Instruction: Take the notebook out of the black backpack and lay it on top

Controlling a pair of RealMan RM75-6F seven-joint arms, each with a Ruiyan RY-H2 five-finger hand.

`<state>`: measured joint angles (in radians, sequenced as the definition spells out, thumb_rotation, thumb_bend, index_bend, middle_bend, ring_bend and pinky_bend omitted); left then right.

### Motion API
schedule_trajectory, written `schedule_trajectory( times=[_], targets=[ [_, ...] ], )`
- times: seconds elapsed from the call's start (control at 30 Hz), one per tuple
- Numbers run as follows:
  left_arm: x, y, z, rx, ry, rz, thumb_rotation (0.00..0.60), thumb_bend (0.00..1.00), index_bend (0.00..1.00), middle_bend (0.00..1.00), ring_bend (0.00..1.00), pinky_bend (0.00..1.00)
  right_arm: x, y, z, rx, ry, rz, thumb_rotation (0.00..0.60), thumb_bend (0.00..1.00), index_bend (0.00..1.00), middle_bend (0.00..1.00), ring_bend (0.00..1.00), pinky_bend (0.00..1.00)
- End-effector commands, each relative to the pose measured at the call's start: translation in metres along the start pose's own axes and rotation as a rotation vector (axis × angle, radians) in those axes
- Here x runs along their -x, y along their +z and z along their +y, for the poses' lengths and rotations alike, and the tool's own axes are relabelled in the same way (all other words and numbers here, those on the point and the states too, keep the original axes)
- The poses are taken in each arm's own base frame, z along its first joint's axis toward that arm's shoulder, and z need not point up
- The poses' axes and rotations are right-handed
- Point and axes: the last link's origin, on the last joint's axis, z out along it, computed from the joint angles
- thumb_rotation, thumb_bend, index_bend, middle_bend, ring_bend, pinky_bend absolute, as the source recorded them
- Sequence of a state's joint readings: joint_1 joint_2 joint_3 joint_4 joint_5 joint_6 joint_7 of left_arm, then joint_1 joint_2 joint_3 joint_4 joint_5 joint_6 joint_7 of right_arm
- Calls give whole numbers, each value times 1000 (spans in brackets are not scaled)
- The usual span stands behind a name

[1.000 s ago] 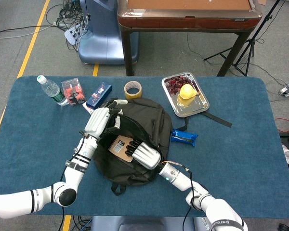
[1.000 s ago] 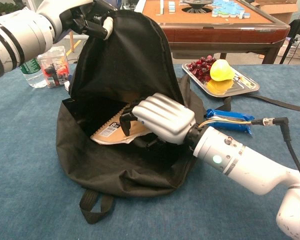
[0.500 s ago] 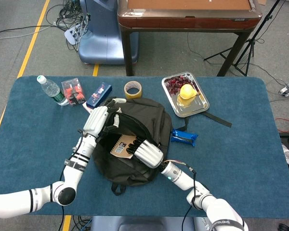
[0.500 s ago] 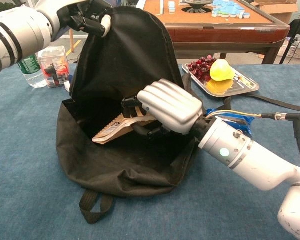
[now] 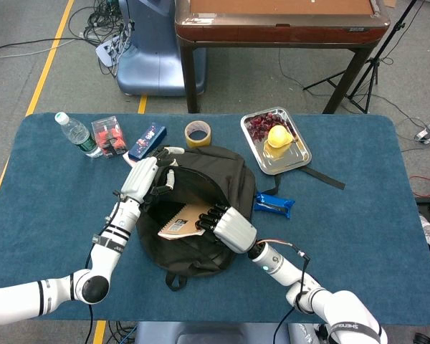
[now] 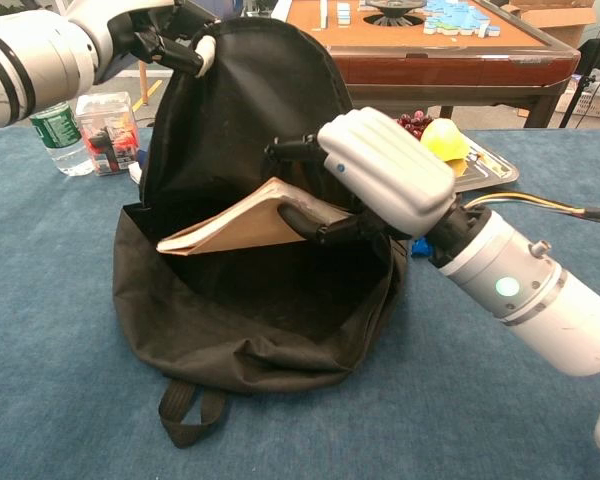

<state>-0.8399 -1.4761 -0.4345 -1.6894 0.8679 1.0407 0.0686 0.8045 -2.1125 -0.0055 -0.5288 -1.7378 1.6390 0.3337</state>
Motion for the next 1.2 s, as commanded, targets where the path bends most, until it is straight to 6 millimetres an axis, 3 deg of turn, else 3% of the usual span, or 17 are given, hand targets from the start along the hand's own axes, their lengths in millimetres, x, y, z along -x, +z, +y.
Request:
schedule_trajectory(
  times=[0.03,0.7,1.0,1.2],
  targets=[
    [0,0,-2,-7,6,-7,600,646,591,219,89,98,-17,-3,1,11,40,59,600,579,965,706,645,554],
    [1,0,-4,-10,25,-17,600,641,577,210,88,97,-88,7,-17,23,252,282,600,579,974,718,678,591],
    [1,0,-7,-14,36,-19,600,641,574,205,88,97,-124,1,-23,9,280,329,600,579,981,728,691,604],
    [2,-2,-8,-10,50,-25,600,641,573,201,88,97,-167,-11,-19,46,298,379,600,579,981,729,692,606]
  ],
)
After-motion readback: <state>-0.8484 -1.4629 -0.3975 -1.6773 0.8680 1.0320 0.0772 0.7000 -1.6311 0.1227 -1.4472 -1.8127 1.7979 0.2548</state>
